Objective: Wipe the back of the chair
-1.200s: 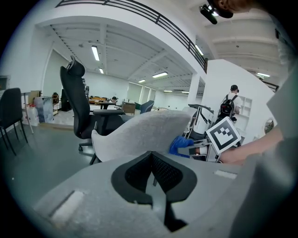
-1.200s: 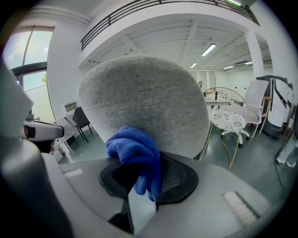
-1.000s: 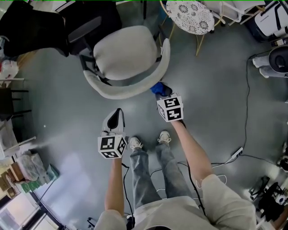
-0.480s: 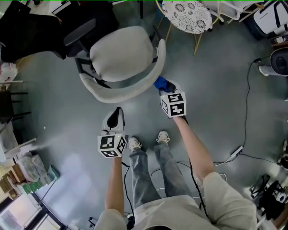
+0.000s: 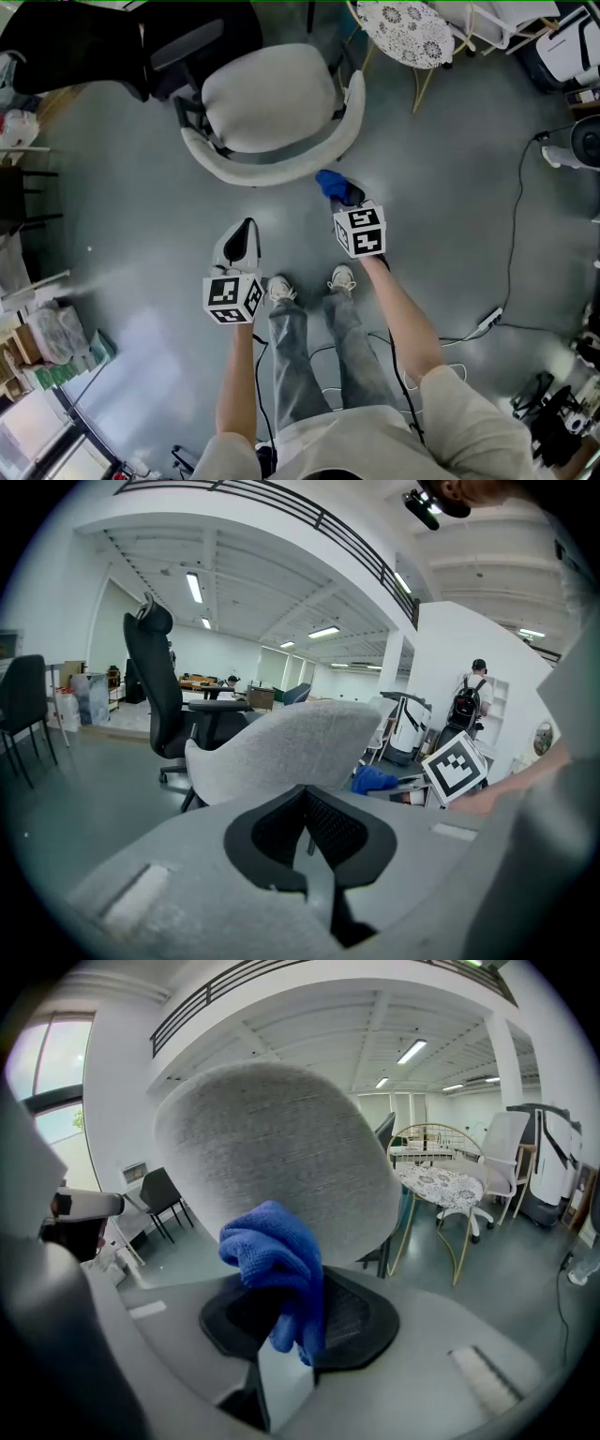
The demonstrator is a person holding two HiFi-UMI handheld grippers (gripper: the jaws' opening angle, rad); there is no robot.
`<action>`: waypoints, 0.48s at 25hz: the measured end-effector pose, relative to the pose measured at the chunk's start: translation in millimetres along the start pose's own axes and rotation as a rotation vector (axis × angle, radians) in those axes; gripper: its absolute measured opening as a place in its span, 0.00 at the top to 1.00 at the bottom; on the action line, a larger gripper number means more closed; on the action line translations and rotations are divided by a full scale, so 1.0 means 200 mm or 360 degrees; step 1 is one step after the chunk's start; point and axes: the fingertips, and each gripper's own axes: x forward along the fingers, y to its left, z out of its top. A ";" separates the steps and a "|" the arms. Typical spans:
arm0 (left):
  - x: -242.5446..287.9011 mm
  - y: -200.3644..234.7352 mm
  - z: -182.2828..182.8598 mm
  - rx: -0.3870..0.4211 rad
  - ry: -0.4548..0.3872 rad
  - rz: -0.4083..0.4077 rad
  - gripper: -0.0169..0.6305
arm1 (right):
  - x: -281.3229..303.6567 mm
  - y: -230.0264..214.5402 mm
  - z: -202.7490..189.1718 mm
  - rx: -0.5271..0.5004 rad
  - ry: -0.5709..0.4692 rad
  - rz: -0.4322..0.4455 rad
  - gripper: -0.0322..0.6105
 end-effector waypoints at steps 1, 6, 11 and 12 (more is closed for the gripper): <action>-0.03 0.03 -0.01 -0.0010 -0.0004 0.0014 0.97 | 0.01 0.06 -0.01 -0.0007 0.0006 0.0017 0.79; -0.18 0.20 -0.05 -0.0047 -0.0018 0.0091 0.97 | 0.08 0.35 -0.02 -0.0047 0.0012 0.0110 0.79; -0.33 0.38 -0.09 -0.0088 -0.0028 0.0177 0.97 | 0.17 0.61 0.02 -0.0099 0.0022 0.0200 0.79; -0.36 0.42 -0.09 -0.0096 -0.0031 0.0195 0.97 | 0.20 0.65 0.03 -0.0110 0.0022 0.0215 0.79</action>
